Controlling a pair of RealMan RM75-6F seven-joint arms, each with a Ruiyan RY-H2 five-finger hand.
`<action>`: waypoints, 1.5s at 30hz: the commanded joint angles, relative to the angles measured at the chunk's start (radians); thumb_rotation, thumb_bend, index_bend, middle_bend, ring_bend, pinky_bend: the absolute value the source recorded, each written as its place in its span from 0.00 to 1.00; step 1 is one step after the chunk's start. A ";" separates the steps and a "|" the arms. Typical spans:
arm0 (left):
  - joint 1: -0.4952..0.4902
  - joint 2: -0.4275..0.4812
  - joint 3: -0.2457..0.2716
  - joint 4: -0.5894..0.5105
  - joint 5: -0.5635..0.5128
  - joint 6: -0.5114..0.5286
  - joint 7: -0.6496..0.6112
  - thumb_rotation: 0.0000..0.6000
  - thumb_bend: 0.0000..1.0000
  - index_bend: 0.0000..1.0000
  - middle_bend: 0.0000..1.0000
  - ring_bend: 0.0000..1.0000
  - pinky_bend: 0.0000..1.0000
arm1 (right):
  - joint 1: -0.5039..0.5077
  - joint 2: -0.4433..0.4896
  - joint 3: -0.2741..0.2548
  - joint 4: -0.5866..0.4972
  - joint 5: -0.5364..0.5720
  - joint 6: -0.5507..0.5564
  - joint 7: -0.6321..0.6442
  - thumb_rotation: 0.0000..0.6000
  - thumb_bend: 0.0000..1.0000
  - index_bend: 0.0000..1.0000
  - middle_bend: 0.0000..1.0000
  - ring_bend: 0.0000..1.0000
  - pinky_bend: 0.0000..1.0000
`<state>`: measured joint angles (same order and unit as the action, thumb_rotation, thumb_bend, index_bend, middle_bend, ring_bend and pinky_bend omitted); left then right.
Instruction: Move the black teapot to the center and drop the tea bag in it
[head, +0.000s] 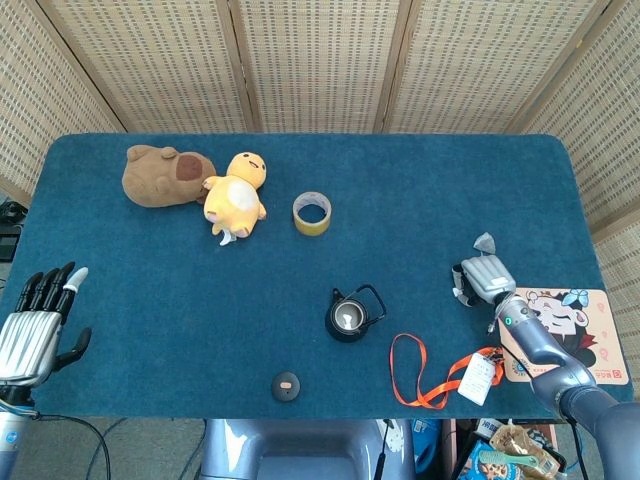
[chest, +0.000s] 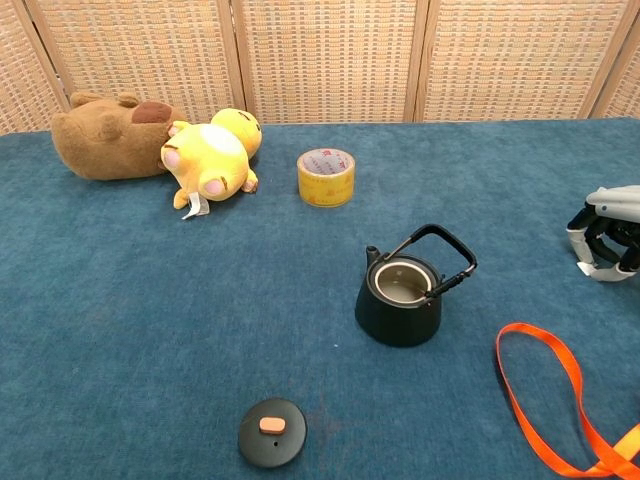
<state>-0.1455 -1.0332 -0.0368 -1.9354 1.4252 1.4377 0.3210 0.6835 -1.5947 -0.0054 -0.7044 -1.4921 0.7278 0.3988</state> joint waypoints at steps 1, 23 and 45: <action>0.000 0.000 0.000 0.000 -0.002 -0.002 0.001 1.00 0.43 0.00 0.00 0.00 0.00 | 0.000 0.000 0.000 0.000 -0.001 0.001 0.000 1.00 0.58 0.62 0.79 0.86 0.93; -0.003 0.000 0.000 0.000 -0.008 -0.014 0.001 1.00 0.43 0.00 0.00 0.00 0.00 | -0.001 0.007 0.009 0.001 0.004 0.018 0.017 1.00 0.61 0.62 0.79 0.86 0.93; -0.004 0.006 -0.004 -0.003 -0.002 -0.011 -0.006 1.00 0.43 0.00 0.00 0.00 0.00 | -0.034 0.110 0.039 -0.156 0.010 0.135 -0.007 1.00 0.64 0.65 0.79 0.86 0.93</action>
<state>-0.1491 -1.0270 -0.0407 -1.9383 1.4226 1.4267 0.3154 0.6574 -1.5073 0.0284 -0.8290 -1.4777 0.8364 0.3968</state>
